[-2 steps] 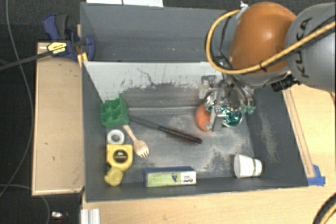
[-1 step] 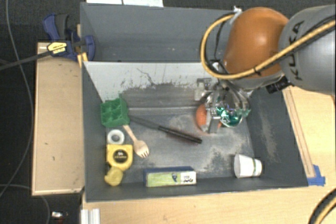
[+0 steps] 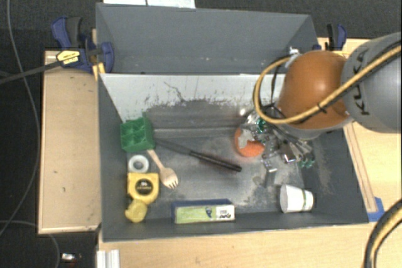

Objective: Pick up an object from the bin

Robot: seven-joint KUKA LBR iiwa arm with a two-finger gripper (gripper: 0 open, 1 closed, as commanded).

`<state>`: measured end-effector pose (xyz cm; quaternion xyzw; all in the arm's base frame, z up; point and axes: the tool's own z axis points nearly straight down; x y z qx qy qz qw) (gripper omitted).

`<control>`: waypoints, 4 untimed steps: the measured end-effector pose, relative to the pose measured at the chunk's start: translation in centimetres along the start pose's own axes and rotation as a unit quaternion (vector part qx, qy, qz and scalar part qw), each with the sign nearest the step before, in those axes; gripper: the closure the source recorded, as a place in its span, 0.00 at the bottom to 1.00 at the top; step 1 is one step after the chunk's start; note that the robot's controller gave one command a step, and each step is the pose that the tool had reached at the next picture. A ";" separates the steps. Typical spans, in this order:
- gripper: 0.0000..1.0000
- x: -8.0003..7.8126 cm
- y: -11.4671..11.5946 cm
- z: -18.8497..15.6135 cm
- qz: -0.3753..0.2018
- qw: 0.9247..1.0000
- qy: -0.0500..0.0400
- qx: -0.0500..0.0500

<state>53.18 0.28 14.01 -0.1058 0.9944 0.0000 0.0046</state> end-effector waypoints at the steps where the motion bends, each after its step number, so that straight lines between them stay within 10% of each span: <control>1: 0.00 -3.8 5.6 3.3 -0.009 1.000 -0.005 0.000; 3: 0.00 -4.9 7.2 5.4 0.099 0.995 -0.003 0.000; 4: 1.00 -4.7 4.3 6.2 0.049 0.999 -0.005 0.002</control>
Offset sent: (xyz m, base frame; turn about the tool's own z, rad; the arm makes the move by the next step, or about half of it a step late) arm 0.0526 0.0531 -0.0234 0.0328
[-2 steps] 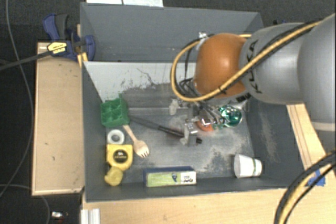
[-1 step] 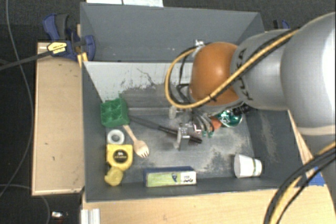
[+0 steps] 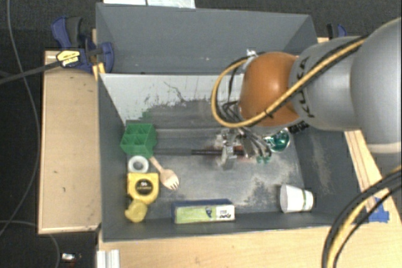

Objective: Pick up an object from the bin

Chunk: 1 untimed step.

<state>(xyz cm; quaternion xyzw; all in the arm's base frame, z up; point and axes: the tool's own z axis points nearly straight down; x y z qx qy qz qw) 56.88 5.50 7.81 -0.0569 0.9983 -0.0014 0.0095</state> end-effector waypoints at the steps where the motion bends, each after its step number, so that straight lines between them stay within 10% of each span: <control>1: 1.00 0.0 0.0 0.0 0.000 1.000 0.000 0.000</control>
Offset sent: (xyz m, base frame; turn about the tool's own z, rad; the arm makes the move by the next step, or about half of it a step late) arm -0.0171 -0.0027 0.0979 -0.0188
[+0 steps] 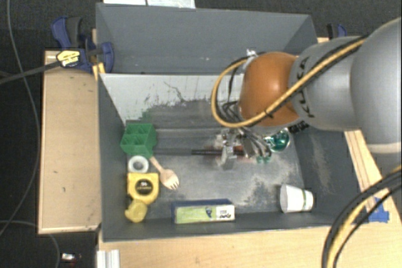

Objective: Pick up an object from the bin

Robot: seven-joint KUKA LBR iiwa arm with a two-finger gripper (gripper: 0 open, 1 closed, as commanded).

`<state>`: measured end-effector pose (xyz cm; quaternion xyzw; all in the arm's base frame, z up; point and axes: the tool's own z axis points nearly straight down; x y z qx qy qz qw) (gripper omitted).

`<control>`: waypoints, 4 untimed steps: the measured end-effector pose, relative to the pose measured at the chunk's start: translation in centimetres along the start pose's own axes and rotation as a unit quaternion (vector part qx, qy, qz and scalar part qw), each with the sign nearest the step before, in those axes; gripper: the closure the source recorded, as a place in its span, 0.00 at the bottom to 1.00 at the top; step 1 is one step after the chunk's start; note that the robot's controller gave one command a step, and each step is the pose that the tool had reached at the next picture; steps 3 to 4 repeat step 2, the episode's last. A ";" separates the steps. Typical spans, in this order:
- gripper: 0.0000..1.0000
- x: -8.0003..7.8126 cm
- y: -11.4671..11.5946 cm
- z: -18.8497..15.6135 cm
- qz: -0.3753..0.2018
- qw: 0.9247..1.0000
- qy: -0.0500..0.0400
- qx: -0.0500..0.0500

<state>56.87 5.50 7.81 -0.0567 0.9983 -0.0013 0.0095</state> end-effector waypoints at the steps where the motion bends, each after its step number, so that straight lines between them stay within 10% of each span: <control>1: 1.00 1.1 0.0 -5.9 -0.005 1.000 0.002 0.000; 2: 1.00 0.6 -0.8 -13.5 0.003 1.000 0.003 0.000; 4: 1.00 0.6 -0.8 -13.5 0.003 1.000 0.003 0.000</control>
Offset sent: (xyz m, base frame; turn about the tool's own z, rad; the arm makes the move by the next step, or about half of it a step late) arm -0.0078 -0.0092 0.1348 0.0073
